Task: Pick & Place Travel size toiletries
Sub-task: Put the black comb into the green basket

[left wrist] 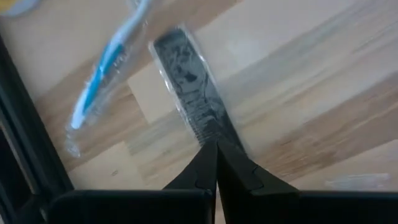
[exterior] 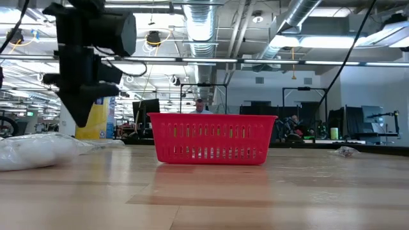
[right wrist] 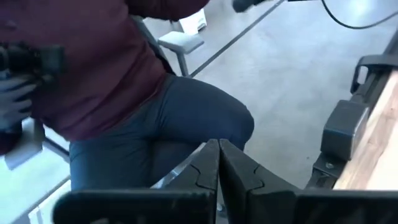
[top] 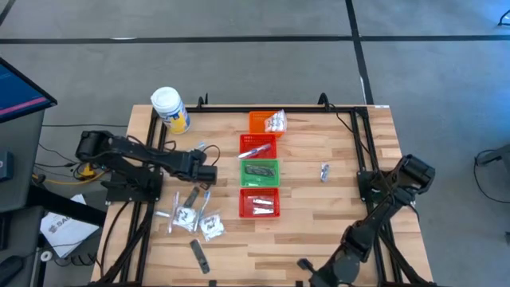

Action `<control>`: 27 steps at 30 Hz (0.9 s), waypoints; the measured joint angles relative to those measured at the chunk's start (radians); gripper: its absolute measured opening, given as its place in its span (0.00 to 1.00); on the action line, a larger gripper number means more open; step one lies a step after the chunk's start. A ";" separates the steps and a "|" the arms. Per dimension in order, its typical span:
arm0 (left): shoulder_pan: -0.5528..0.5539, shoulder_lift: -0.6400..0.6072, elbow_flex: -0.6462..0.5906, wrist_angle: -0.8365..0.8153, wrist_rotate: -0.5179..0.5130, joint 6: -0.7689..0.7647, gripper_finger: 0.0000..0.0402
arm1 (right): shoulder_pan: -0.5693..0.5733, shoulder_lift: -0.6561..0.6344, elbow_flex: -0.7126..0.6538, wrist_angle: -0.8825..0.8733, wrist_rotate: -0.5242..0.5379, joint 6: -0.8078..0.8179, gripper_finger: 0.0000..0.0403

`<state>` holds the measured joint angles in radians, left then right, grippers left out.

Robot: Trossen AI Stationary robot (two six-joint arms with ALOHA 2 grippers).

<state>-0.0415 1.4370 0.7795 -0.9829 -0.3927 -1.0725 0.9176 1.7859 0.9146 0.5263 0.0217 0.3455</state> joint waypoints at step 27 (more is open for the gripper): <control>-0.064 0.101 -0.120 0.675 0.239 -0.032 0.00 | 0.003 0.000 0.000 -0.013 0.000 -0.087 0.01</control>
<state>-0.1058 1.5383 0.6600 -0.3079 -0.1536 -1.1046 0.9203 1.7859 0.9142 0.5129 0.0219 0.2581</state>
